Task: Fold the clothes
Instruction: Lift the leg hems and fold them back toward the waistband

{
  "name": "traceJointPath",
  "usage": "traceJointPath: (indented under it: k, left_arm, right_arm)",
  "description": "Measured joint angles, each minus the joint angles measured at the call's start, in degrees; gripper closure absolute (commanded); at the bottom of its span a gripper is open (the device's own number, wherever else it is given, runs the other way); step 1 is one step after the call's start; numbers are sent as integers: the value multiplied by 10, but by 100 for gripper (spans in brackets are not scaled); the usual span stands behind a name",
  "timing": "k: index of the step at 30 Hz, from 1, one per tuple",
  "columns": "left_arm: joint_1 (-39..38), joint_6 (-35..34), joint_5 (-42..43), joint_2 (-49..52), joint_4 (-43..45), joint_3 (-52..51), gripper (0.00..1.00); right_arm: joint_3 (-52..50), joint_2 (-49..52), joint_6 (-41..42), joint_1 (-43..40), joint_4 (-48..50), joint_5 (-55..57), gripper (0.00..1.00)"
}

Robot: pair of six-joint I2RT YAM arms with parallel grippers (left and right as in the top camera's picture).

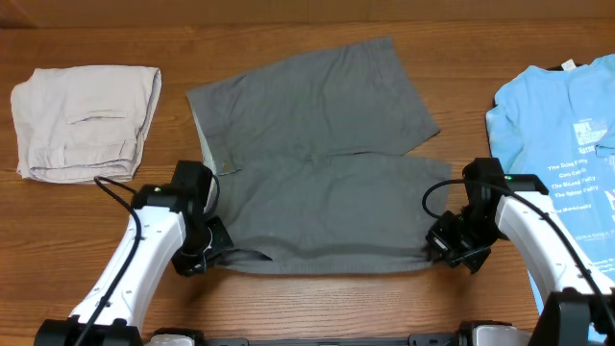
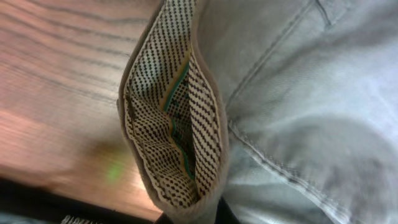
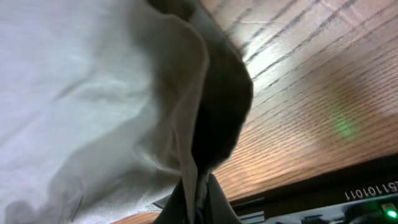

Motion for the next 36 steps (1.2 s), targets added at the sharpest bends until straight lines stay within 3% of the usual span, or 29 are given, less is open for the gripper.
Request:
traceJointPath:
  k: [9, 16, 26, 36]
  left_arm:
    - [0, 31, 6, 1, -108, 140, 96]
    - [0, 34, 13, 1, -132, 219, 96]
    - [0, 29, -5, 1, -99, 307, 96]
    - [-1, 9, -93, 1, 34, 323, 96]
  right_arm:
    - [176, -22, -23, 0, -107, 29, 96]
    - [317, -24, -24, 4, -107, 36, 96]
    - [362, -22, -26, 7, 39, 34, 96]
    - [364, 44, -75, 46, 219, 36, 96]
